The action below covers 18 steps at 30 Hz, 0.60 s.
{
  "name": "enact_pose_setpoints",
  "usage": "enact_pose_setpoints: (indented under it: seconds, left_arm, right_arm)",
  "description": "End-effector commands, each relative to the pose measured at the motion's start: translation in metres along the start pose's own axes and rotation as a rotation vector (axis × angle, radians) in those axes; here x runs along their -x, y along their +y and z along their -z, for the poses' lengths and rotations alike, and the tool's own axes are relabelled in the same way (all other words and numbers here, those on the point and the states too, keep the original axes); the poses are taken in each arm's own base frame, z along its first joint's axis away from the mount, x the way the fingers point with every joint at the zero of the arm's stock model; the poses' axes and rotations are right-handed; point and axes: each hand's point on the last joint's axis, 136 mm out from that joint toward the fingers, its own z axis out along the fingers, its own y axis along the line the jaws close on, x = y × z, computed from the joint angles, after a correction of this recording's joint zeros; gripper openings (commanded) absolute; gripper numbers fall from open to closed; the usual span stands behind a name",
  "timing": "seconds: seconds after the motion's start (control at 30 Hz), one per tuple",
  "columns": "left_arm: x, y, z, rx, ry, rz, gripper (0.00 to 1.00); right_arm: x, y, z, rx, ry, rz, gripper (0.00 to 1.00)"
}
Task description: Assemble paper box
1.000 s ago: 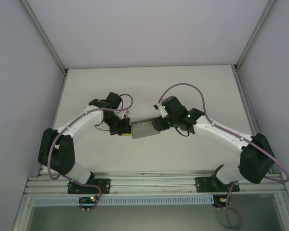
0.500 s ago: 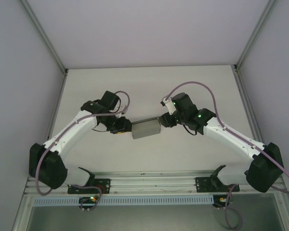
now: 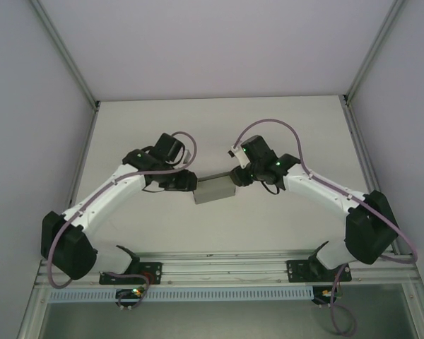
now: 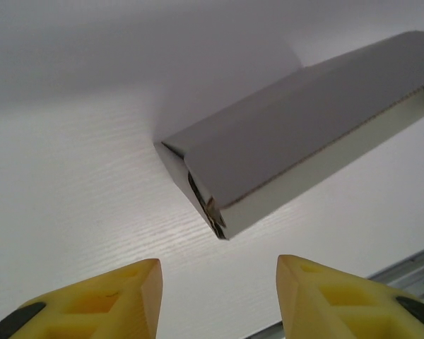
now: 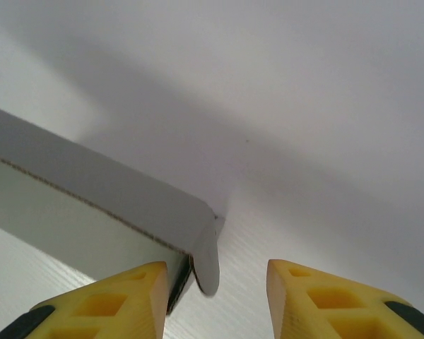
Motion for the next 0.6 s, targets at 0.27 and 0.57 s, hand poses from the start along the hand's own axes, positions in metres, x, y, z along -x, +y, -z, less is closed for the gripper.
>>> enact_pose_setpoints:
  seconds: [0.27, 0.57]
  left_arm:
    - [0.029, -0.008, -0.006, -0.008, -0.086, -0.005, 0.36]
    - [0.021, -0.007, -0.015, 0.044, -0.053, -0.026, 0.26]
  right_arm:
    - [0.016, 0.005, -0.005, 0.019, 0.002, -0.042, 0.1]
    - [0.017, 0.012, 0.005, 0.025, 0.048, -0.135, 0.0]
